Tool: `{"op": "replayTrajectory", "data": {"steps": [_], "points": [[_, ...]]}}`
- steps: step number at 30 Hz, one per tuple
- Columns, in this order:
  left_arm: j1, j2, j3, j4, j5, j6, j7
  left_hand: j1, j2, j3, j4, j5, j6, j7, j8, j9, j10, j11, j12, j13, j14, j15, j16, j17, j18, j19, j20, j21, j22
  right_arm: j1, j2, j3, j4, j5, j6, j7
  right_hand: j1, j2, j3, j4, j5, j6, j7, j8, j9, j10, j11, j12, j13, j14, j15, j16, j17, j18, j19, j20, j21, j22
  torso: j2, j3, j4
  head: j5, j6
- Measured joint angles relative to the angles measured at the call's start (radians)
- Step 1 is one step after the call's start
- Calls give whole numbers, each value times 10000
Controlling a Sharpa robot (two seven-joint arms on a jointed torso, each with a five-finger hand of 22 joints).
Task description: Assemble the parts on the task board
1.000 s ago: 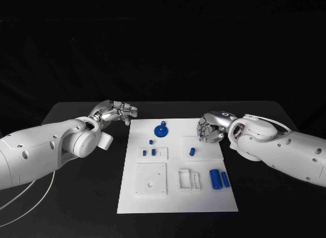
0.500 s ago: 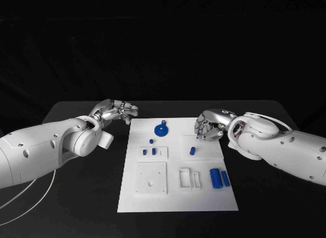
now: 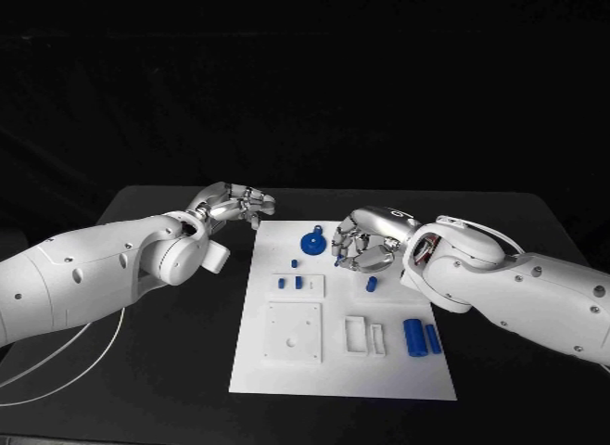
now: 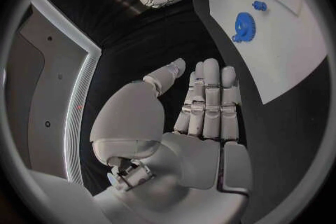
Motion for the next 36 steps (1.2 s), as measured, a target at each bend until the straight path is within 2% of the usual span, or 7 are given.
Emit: {"op": "replayTrajectory", "data": {"steps": [4,5,12,14,24,30,36], "points": [[1,68,0,-38,1,-10,4,0,0,0,0,0,0,0,0,0,-14,-14,0,0,0,0,0,0,0,21,9,0,-1,-1,288,-23,46,-277,15,3,0,0,-8,-8,25,-1,-1,0,1,-1,1,-11,0,0,0,0,-11,-1,2,-2,-3,2,0,-19,16,151,-33],[1,83,0,-45,1,-19,4,0,0,0,0,0,0,0,0,-1,-14,-15,0,0,0,-1,0,-1,1,22,9,0,-1,0,371,-68,49,-391,21,3,0,0,-8,-8,26,-1,-1,0,0,-1,1,-11,0,0,0,1,-11,0,3,-2,-3,8,0,-19,20,185,-41],[1,215,-3,-71,2,-70,2,0,0,0,0,0,0,0,0,-1,-13,-17,0,0,0,-1,0,8,0,23,8,0,8,-17,617,-570,220,-1087,78,-12,27,24,-6,-66,27,-2,-1,0,17,0,0,-55,0,0,0,40,-20,-1,2,0,-5,23,2,-25,23,382,-80],[1,232,-2,-69,2,-77,0,0,0,0,0,0,-21,-21,0,-1,-13,-18,0,0,1,0,0,8,2,23,8,0,8,-21,695,-746,311,-1305,94,-23,27,24,-18,-80,27,-1,-2,0,17,4,-4,-56,0,0,0,40,-24,-1,2,0,-5,27,7,-19,23,422,-93],[7,328,-2,-90,2,-105,-10,0,0,0,0,0,-26,-26,0,7,-16,-22,0,1,0,0,0,7,3,17,15,0,6,-103,852,-1127,439,-2136,155,-67,28,23,-33,-94,26,-1,-2,0,28,9,-8,-93,0,0,0,40,-24,-1,0,3,-5,41,21,4,11,611,-191],[7,343,-2,-125,-3,-105,-20,0,0,0,0,0,-26,-26,0,7,-16,-26,0,0,0,-1,0,17,2,16,16,0,16,-234,875,-1275,601,-2468,190,-119,27,22,-30,-99,19,-2,-2,0,40,22,-21,-112,0,0,0,62,-36,-1,39,-32,35,46,25,5,11,691,-271],[7,338,-2,-141,-5,-104,-29,0,0,0,0,0,-25,-25,0,6,-16,-28,0,1,1,0,0,16,4,15,17,0,15,-315,922,-1298,711,-2764,193,-167,27,21,-18,-134,17,-2,-2,0,43,23,-22,-74,0,0,0,78,-36,-1,54,-19,36,63,29,18,10,736,-304]]}}
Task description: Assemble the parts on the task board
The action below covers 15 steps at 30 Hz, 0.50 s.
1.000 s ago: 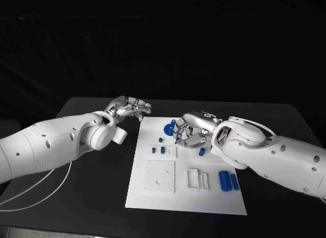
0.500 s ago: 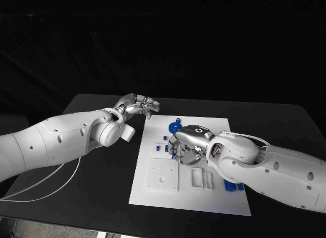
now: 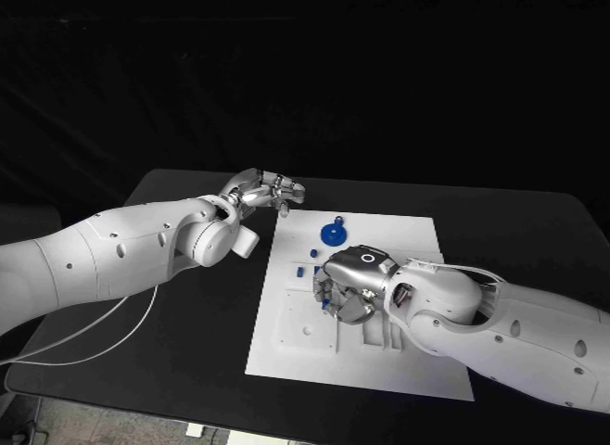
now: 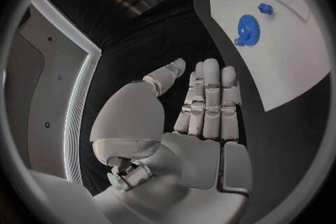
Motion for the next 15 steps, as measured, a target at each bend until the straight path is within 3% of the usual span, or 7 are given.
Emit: {"op": "replayTrajectory", "data": {"steps": [15], "points": [[1,-4,0,-13,0,7,-21,0,0,-41,41,0,0,0,0,10,-52,20,0,0,0,0,0,15,1,-1,2,-37,16,-62,17,-66,22,-380,107,-101,-2,-2,-2,-1,-10,-1,-1,0,18,3,-2,0,0,0,0,1,-12,0,-1,2,0,6,-2,-19,1,31,-76]]}}
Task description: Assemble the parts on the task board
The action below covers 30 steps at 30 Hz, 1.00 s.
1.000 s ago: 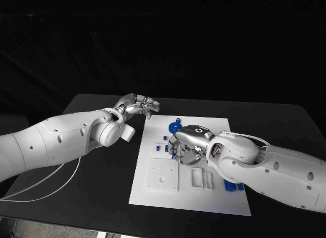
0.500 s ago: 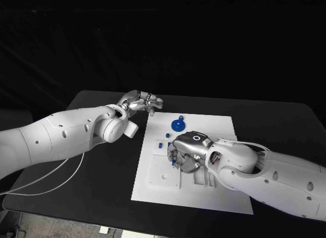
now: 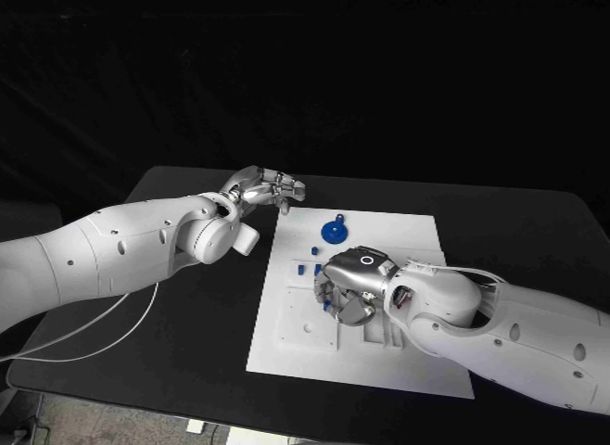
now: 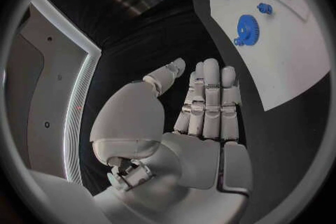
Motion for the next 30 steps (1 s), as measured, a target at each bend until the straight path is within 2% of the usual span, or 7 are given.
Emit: {"op": "replayTrajectory", "data": {"steps": [9,25,30], "points": [[0,-7,0,3,0,0,-9,0,0,0,0,0,0,0,0,9,-1,-1,0,0,0,0,-38,9,1,-1,1,0,8,1,17,-70,-114,-27,128,-15,-1,-1,-3,-2,-30,0,0,0,16,15,-14,-1,1,0,0,2,-9,0,-2,3,0,-1,-3,-12,5,10,-24],[0,-22,-1,11,-4,1,-17,0,0,0,0,0,-36,36,0,7,-13,-14,0,0,0,0,-38,17,7,-17,18,0,16,-9,96,-106,-156,-122,143,-55,-1,-2,16,20,-33,-1,-2,-28,1,21,-11,-13,425,0,0,35,-11,-1,37,-34,-12,10,-5,-1,1,4,-49],[1,-18,-1,11,-5,2,-19,0,0,0,0,0,-37,37,0,17,-12,-14,0,0,0,0,-38,16,9,-17,18,1,15,-5,178,-194,-222,-150,160,-82,-55,-56,46,-10,-41,-2,-2,-28,18,111,4,-15,438,0,0,37,-10,-2,37,-33,25,10,-5,-2,-1,7,-60]]}}
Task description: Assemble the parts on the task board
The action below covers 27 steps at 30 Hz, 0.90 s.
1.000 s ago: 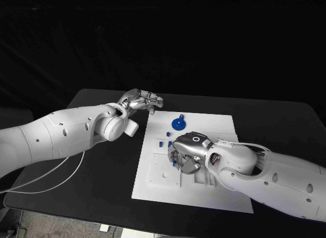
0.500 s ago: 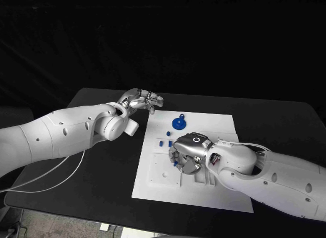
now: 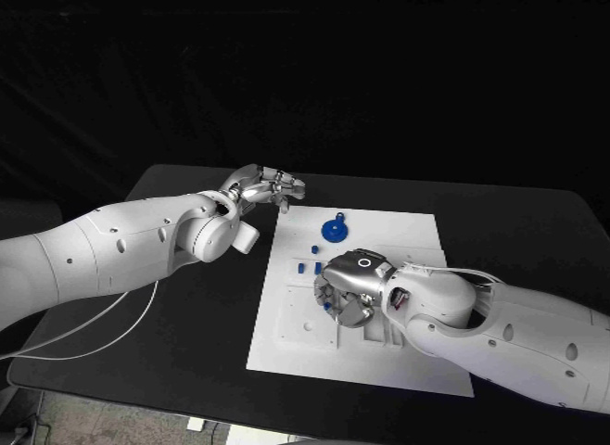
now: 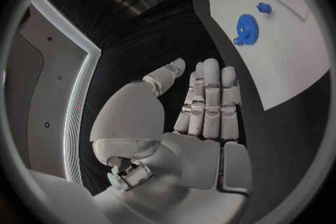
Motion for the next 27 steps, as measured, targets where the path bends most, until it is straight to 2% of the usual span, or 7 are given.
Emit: {"op": "replayTrajectory", "data": {"steps": [6,8,13,16,18,21,27], "points": [[0,0,0,0,0,1,-3,0,0,0,0,0,0,0,0,0,0,-1,0,0,0,0,0,9,2,0,0,0,9,28,59,-76,-75,35,-36,-1,1,1,43,41,0,-14,-13,-1,15,53,14,0,1,0,0,0,-30,0,-1,1,1,14,-4,-1,1,-8,-3],[0,-2,0,0,0,1,-5,0,0,0,0,0,0,0,0,0,0,-1,0,0,0,0,0,9,2,0,0,0,9,26,60,-89,-97,81,-47,3,1,1,77,74,7,-89,51,-86,15,67,30,-47,1,-38,37,2,-73,0,-9,9,0,15,-4,-1,1,-8,1],[1,-7,0,4,-1,1,-10,0,0,0,0,0,0,0,0,-1,0,-2,0,0,0,0,0,9,3,-1,1,0,9,16,23,-101,-134,283,-91,40,-122,-122,-13,259,401,-483,264,-351,-48,-446,261,-320,37,-400,161,-166,-292,1,-240,123,-126,25,-5,-4,1,8,12],[1,-11,0,5,-2,1,-14,0,0,0,0,0,0,0,0,-1,0,-3,0,0,0,0,0,8,4,-1,1,0,8,16,-4,-103,-141,422,-114,82,-292,-291,-262,300,485,-970,502,-559,-110,-778,315,-575,36,-530,260,-257,-452,0,-275,159,-135,66,-5,-4,-1,15,55],[1,-13,0,5,-2,1,-15,0,0,0,0,0,0,0,0,-1,0,-4,0,0,0,0,0,8,4,-1,1,0,8,16,-17,-104,-149,512,-132,113,-374,-373,-466,316,577,-1053,552,-602,-113,-844,295,-664,35,-499,325,-292,-495,0,-275,159,-135,100,-5,-5,-3,18,67],[1,-15,0,5,-3,1,-17,0,0,0,0,0,0,0,0,-2,0,-4,0,0,0,0,0,15,5,-1,1,0,16,12,-43,-111,-154,660,-184,176,-563,-563,-967,346,1036,-1306,628,-696,-113,-1022,289,-692,35,-564,399,-225,-534,1,-310,194,-135,147,-5,-7,-5,26,76],[2,-19,0,-12,-4,0,-19,0,0,0,0,0,-30,-30,0,-3,1,-6,0,0,0,0,0,17,7,-1,2,0,17,-6,-97,-132,-161,954,-392,286,-736,-600,-1693,332,1369,-1671,809,-813,-119,-1484,394,-811,-268,-643,488,-117,-569,-2,-363,177,-178,165,-5,-4,-4,34,77]]}}
